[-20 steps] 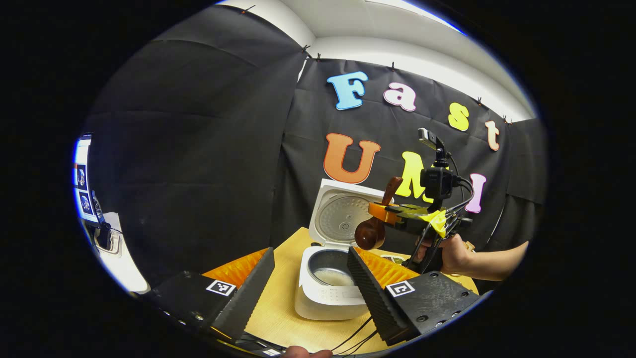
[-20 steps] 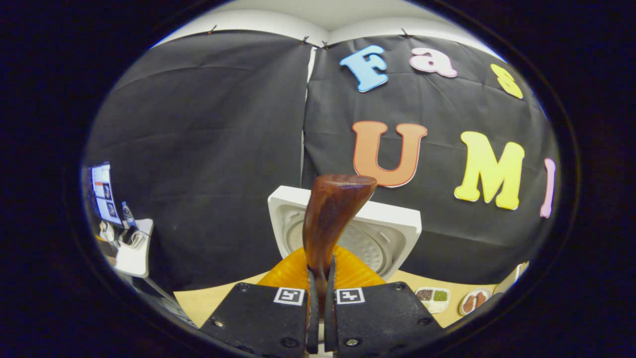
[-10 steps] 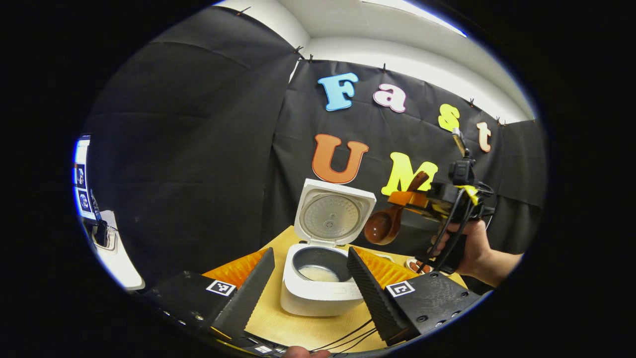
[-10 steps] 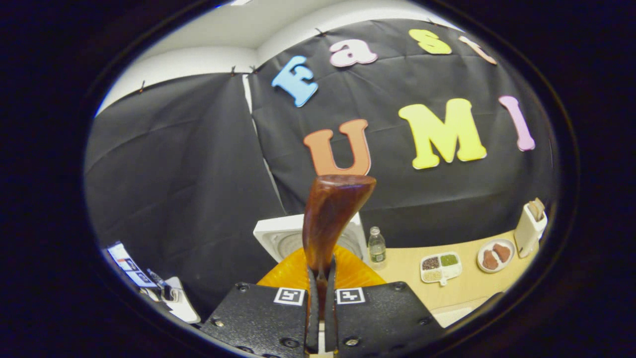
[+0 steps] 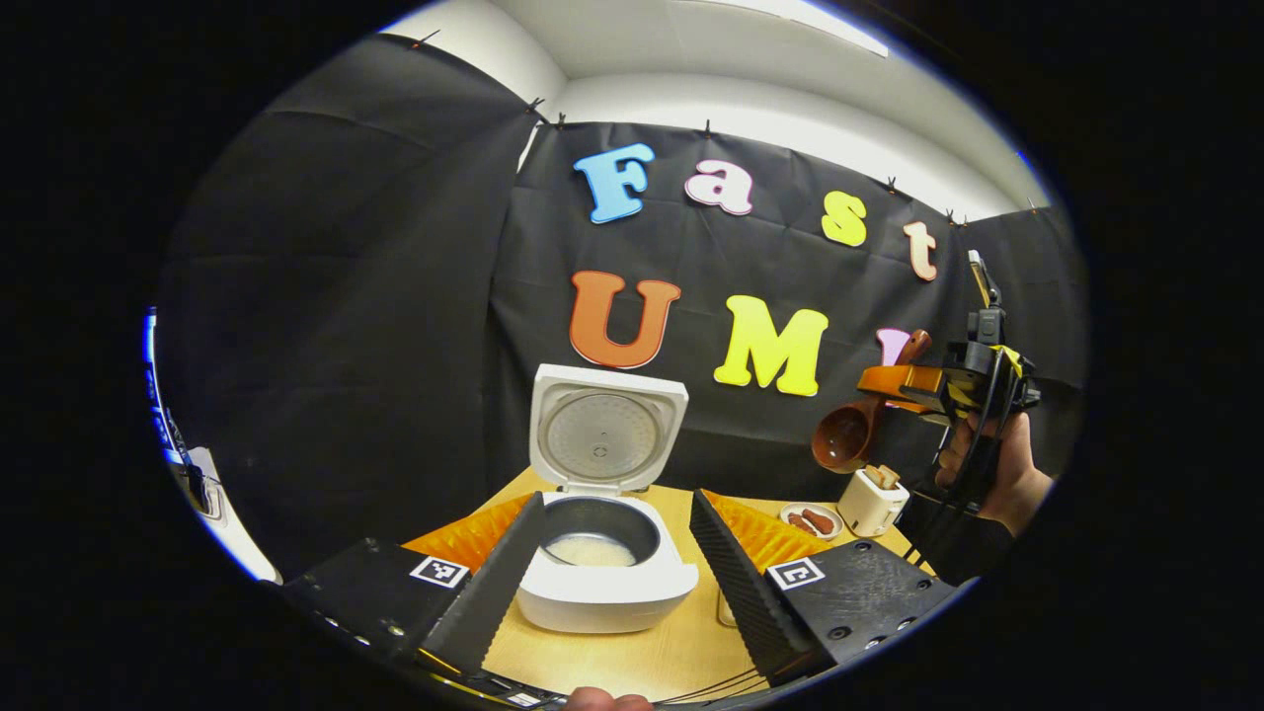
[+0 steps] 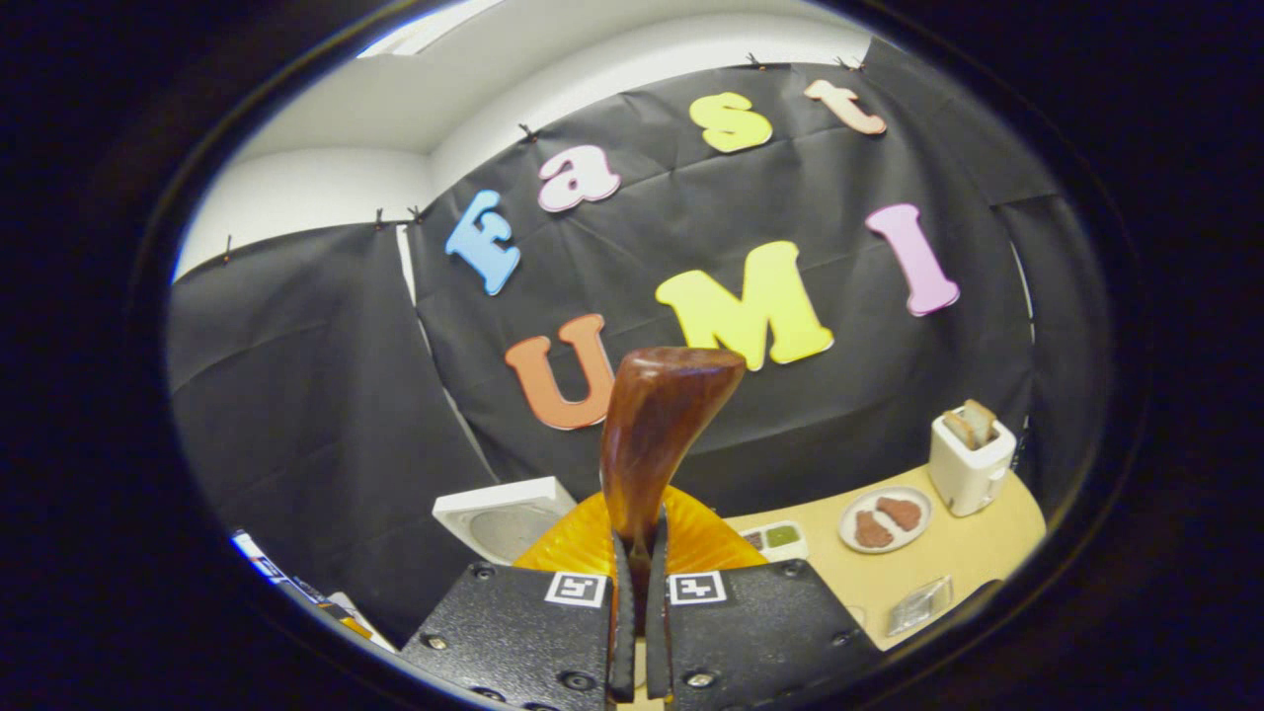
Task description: Close the left gripper, press the button to open the rice cooker; take a wooden spoon from the chopstick holder with the right hand, scoop a spoonful of rice and pour it into the rice cooker, then put the wooden spoon back into the chopstick holder.
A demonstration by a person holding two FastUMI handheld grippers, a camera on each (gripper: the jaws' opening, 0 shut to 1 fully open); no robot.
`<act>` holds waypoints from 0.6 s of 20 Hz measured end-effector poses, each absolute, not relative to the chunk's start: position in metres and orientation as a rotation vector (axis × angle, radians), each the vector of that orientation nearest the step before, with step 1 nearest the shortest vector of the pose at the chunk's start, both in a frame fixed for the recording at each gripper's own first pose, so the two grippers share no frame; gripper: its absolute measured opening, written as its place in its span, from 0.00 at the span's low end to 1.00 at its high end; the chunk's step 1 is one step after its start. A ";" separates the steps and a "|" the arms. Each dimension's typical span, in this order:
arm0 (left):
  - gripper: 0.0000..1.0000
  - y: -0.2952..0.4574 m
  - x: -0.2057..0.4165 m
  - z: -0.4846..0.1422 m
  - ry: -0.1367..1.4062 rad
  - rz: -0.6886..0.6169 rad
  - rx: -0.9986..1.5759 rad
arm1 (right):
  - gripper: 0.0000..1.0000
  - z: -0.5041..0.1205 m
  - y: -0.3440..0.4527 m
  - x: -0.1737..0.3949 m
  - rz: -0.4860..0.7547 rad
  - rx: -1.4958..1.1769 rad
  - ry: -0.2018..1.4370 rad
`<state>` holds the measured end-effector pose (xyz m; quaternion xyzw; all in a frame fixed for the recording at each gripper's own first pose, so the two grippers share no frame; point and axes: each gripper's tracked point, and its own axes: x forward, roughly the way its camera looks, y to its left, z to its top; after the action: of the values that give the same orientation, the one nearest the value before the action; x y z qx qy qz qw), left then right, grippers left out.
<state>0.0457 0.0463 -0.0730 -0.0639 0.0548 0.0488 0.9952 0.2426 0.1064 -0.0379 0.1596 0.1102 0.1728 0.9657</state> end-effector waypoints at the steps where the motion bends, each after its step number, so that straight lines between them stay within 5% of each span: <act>1: 0.95 0.038 0.045 -0.073 0.111 0.084 -0.126 | 0.10 -0.040 0.084 0.242 0.321 0.322 0.221; 12: 0.95 -0.022 0.073 -0.082 0.152 0.010 -0.161 | 0.10 -0.126 -0.099 0.235 0.036 0.245 0.320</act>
<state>0.0730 -0.0224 -0.0823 -0.0801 0.0757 0.0051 0.9939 0.2352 -0.0991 -0.1262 0.1219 0.1591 0.0180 0.9795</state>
